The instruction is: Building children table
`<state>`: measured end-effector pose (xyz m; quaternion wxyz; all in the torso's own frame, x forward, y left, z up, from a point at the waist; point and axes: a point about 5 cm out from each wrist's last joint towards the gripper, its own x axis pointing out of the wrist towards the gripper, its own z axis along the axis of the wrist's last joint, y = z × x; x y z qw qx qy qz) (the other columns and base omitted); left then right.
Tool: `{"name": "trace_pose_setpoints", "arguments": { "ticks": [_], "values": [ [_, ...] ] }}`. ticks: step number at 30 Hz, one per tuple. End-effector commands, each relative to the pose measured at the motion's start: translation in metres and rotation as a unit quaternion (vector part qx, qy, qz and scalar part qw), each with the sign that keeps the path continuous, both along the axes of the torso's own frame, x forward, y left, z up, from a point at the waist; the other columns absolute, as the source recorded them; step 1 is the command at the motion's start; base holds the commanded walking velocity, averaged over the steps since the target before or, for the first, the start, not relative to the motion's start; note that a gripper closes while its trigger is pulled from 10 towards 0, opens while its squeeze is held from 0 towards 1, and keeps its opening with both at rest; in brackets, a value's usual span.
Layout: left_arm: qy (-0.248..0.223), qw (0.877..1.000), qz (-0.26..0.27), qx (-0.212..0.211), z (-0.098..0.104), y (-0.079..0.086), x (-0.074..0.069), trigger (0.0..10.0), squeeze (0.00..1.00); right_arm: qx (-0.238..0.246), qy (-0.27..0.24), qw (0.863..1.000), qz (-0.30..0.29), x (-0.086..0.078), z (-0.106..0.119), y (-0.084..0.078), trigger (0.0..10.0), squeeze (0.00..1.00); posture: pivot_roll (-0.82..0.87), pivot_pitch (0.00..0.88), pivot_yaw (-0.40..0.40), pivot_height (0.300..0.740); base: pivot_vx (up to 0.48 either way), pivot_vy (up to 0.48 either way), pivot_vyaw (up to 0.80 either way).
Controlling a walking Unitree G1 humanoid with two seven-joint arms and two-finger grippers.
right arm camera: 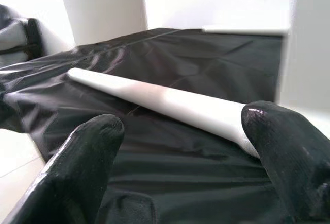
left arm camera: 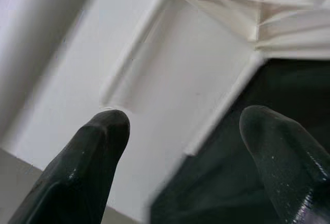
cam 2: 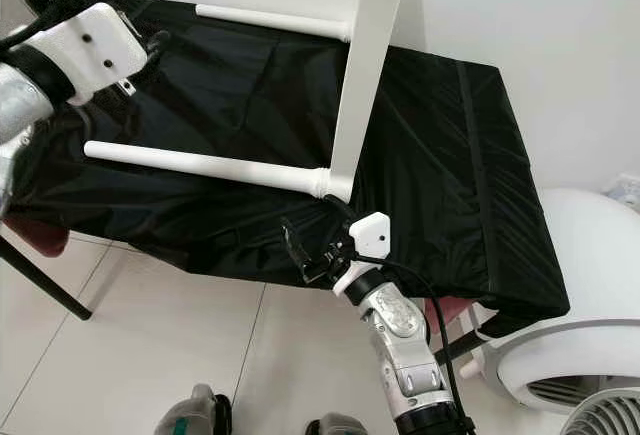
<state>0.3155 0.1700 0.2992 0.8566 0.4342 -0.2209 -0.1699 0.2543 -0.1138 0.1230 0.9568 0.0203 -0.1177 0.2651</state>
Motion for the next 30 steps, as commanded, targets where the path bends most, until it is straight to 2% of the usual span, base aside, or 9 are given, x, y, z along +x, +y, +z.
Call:
{"name": "trace_pose_setpoints", "arguments": {
  "ticks": [1,2,7,11,15,18,22,25,30],
  "values": [
    [-0.040,0.996,0.047,-0.071,0.002,0.007,0.000,10.0,0.00,-0.005,-0.002,1.000,-0.020,-0.001,0.000,-0.009,10.0,0.00,0.03,0.028,-0.044,0.740,0.000,0.000,0.00],
    [0.002,0.991,0.041,-0.124,-0.013,0.006,-0.003,10.0,0.00,-0.004,-0.003,0.999,-0.044,-0.001,-0.001,-0.015,10.0,0.00,0.03,0.028,-0.044,0.740,0.000,0.000,0.00],
    [0.062,0.977,0.028,-0.204,-0.041,0.000,-0.009,10.0,0.00,-0.006,-0.005,0.997,-0.079,-0.001,-0.001,-0.025,10.0,0.00,0.02,0.027,-0.048,0.740,0.000,0.000,0.00],
    [0.120,0.953,0.028,-0.277,-0.075,-0.010,-0.019,10.0,0.00,-0.014,-0.001,0.993,-0.116,0.003,-0.002,-0.035,10.0,0.00,0.02,0.020,-0.059,0.740,0.000,0.000,0.00],
    [0.145,0.933,0.068,-0.322,-0.103,-0.009,-0.025,10.0,0.00,-0.032,0.010,0.988,-0.152,0.009,-0.008,-0.036,10.0,0.00,0.03,0.015,-0.073,0.740,0.000,0.000,0.00],
    [0.149,0.927,0.074,-0.336,-0.108,-0.009,-0.026,10.0,0.00,-0.032,0.011,0.986,-0.162,0.011,-0.008,-0.036,10.0,0.00,0.03,0.013,-0.077,0.740,0.000,0.000,0.00],
    [0.178,0.894,0.094,-0.400,-0.129,-0.004,-0.030,10.0,0.00,-0.035,0.010,0.982,-0.186,0.017,-0.008,-0.032,10.0,0.00,0.02,0.003,-0.085,0.740,0.000,0.000,0.00],
    [0.183,0.885,0.104,-0.416,-0.133,-0.003,-0.031,10.0,0.00,-0.039,0.006,0.982,-0.183,0.019,-0.007,-0.030,10.0,0.00,0.02,0.001,-0.084,0.740,0.000,0.000,0.00],
    [0.182,0.892,0.106,-0.399,-0.135,-0.005,-0.031,10.0,0.00,-0.034,-0.004,0.980,-0.194,0.022,-0.006,-0.030,10.0,0.00,0.02,0.000,-0.067,0.740,0.000,0.000,0.00]
  ]
}}
